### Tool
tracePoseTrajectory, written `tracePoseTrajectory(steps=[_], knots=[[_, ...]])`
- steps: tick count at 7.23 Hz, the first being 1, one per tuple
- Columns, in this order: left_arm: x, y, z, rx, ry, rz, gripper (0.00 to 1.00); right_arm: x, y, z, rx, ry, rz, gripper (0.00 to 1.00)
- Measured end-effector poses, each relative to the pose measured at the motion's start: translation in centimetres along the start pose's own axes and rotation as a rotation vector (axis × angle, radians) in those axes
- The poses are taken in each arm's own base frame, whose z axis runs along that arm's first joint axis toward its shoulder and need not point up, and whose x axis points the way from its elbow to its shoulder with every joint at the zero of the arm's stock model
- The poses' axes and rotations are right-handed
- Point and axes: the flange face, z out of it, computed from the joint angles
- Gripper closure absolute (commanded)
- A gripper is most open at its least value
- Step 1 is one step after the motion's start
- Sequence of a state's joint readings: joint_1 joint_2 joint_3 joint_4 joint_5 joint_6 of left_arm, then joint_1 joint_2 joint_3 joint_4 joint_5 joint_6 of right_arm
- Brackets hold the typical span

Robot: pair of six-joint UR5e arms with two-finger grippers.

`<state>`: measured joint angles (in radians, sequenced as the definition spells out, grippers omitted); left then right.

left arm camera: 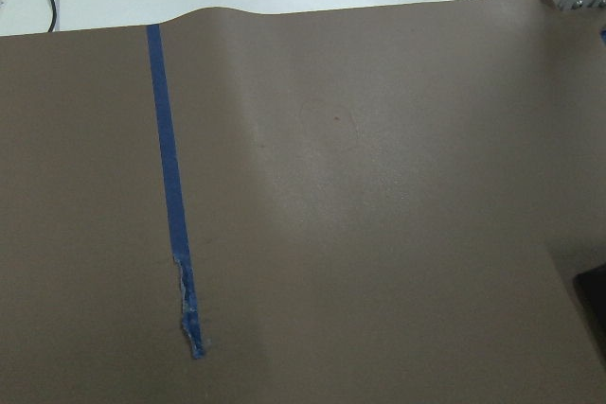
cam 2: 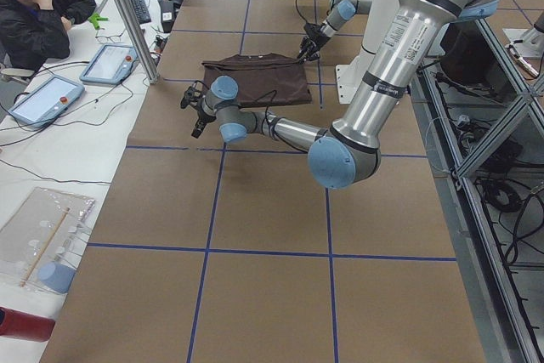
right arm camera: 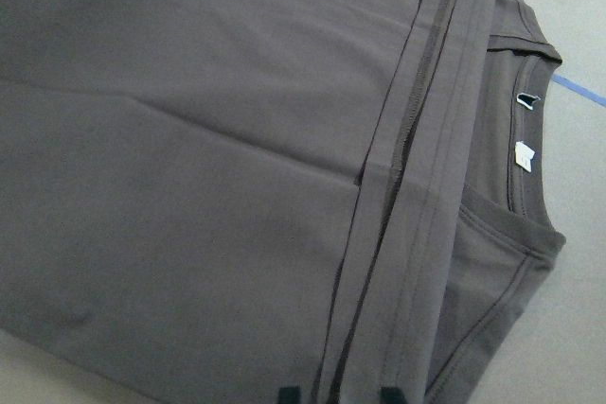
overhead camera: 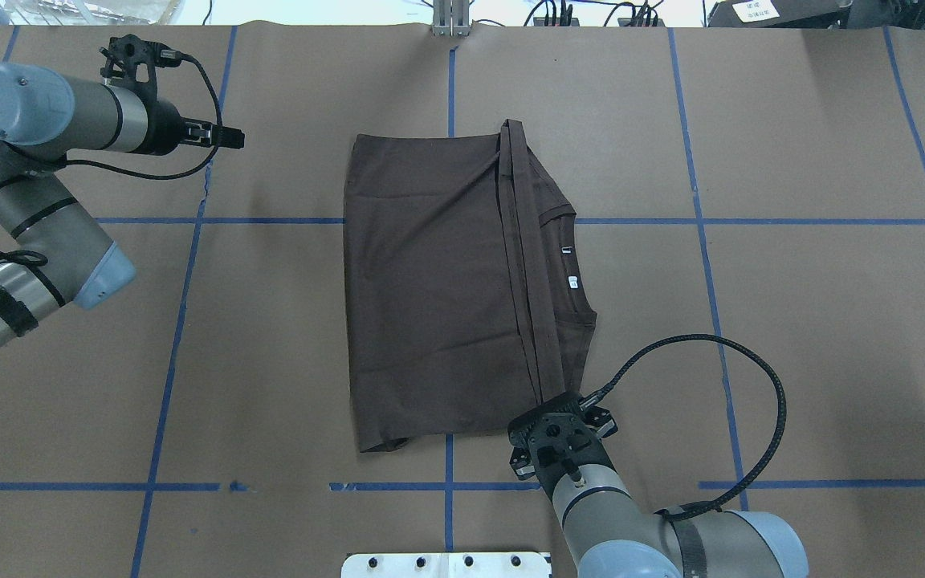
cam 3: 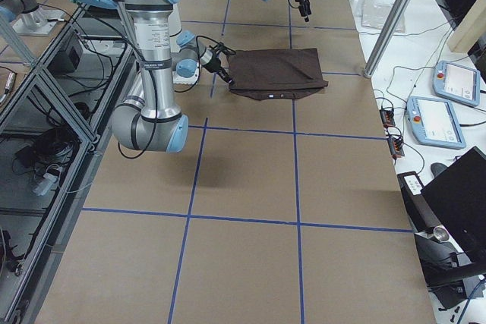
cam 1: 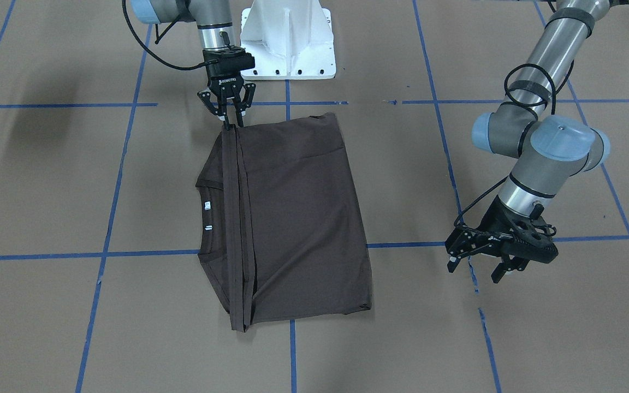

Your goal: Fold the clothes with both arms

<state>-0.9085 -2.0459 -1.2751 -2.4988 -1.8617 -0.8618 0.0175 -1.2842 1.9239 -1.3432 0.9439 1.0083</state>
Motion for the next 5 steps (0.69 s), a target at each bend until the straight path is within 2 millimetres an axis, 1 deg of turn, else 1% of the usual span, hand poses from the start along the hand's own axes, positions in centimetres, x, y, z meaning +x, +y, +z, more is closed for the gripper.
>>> tracePoseTrajectory(steps=[4, 5], knots=[[-0.19, 0.23, 0.15, -0.004, -0.004, 0.000, 0.00, 0.05, -0.34, -0.05, 0.004, -0.001, -0.010, 0.60], [-0.22, 0.26, 0.18, -0.004, -0.004, 0.000, 0.00, 0.04, -0.37, -0.06, 0.004, -0.002, -0.008, 0.64]])
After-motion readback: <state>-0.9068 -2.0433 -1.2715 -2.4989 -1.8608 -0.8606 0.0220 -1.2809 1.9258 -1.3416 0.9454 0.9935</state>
